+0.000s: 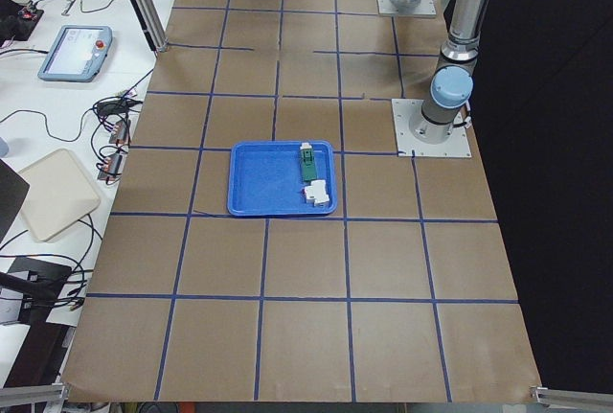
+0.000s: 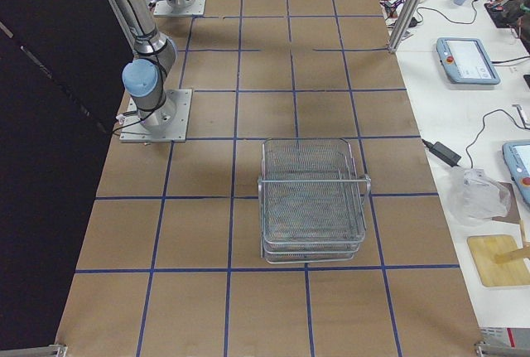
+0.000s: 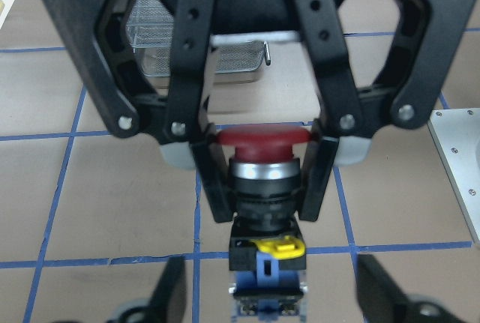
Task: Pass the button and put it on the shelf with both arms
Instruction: 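Carry the button to the mesh basket with the right gripper while the left gripper withdraws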
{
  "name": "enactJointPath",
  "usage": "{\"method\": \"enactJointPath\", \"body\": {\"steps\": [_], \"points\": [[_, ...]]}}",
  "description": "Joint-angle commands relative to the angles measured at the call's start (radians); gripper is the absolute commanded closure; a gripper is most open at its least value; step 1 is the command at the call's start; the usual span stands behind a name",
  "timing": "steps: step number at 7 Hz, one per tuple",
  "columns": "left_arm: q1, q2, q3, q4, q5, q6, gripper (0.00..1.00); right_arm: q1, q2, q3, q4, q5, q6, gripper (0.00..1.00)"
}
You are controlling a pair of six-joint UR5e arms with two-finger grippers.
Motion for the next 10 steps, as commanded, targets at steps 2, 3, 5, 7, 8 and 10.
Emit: {"method": "enactJointPath", "body": {"steps": [2, 3, 5, 7, 8, 10], "points": [[0.014, 0.052, -0.005, -0.147, 0.319, -0.082, 0.0, -0.249, 0.203, -0.006, -0.134, -0.255, -0.037, 1.0], [0.049, 0.049, -0.005, -0.153, 0.402, -0.152, 0.0, -0.323, 0.286, -0.023, -0.235, -0.379, -0.095, 1.0], [0.161, 0.041, -0.045, -0.141, 0.471, -0.209, 0.0, -0.381, 0.376, -0.061, -0.462, -0.654, -0.158, 1.0], [0.302, 0.085, -0.128, -0.14, 0.479, -0.386, 0.0, -0.4, 0.404, -0.095, -0.546, -0.745, -0.2, 1.0], [0.363, 0.119, -0.145, -0.143, 0.49, -0.459, 0.0, -0.411, 0.411, -0.089, -0.551, -0.749, -0.226, 1.0], [0.448, 0.171, -0.183, -0.154, 0.496, -0.6, 0.0, -0.462, 0.441, -0.078, -0.548, -0.732, -0.223, 0.9]]}}
